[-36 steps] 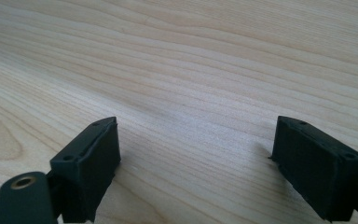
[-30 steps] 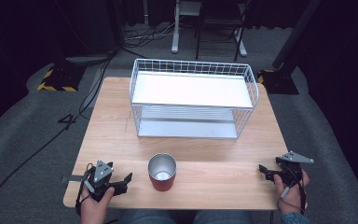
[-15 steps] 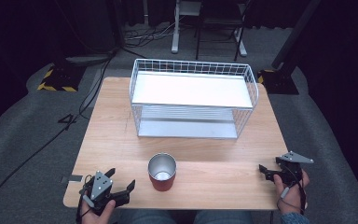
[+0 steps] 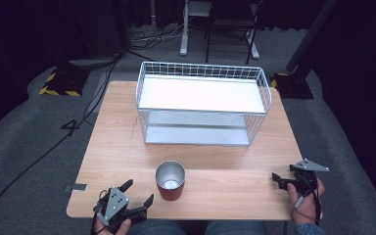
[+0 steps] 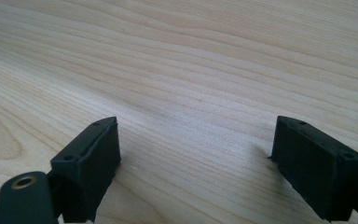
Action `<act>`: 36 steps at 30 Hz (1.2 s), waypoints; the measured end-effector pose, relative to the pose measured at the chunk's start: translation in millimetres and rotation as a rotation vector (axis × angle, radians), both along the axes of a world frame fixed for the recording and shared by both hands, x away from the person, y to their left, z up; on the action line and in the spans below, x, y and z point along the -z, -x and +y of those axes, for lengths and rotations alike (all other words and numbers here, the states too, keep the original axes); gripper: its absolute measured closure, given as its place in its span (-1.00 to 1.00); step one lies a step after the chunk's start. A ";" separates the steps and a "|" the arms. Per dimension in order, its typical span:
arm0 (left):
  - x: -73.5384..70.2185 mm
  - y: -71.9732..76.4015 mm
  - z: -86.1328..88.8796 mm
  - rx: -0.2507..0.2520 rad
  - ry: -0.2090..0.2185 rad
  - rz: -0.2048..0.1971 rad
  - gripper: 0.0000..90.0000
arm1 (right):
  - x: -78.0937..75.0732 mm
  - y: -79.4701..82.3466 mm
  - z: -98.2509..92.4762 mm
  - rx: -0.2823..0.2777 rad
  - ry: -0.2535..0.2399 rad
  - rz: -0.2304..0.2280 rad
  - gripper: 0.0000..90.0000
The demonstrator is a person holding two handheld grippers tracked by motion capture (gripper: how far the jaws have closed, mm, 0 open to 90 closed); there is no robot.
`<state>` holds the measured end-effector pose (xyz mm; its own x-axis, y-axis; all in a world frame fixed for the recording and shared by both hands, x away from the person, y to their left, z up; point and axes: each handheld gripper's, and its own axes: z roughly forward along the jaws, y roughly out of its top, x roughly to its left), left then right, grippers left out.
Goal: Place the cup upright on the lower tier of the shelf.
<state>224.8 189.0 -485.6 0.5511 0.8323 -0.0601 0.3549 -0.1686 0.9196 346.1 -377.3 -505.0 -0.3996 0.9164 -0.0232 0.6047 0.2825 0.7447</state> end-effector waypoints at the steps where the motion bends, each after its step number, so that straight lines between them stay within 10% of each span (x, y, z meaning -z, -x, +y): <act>1: 0.0 0.0 0.0 0.000 0.000 0.000 -0.66 | 0.0 0.0 0.0 -0.001 0.001 -0.001 -0.65; 18: 1.6 -4.9 -29.0 0.041 0.052 -0.023 -0.68 | -0.1 0.5 0.7 -0.001 0.009 -0.008 -0.65; 36: 9.5 -20.2 -62.6 0.073 0.004 0.025 -0.75 | -0.1 0.5 0.8 -0.002 0.011 -0.009 -0.65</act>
<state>244.9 126.3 -495.1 0.6086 0.7897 -0.0776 0.3648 -0.1915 0.9112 345.6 -376.5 -504.9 -0.4014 0.9152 -0.0369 0.5976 0.2922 0.7466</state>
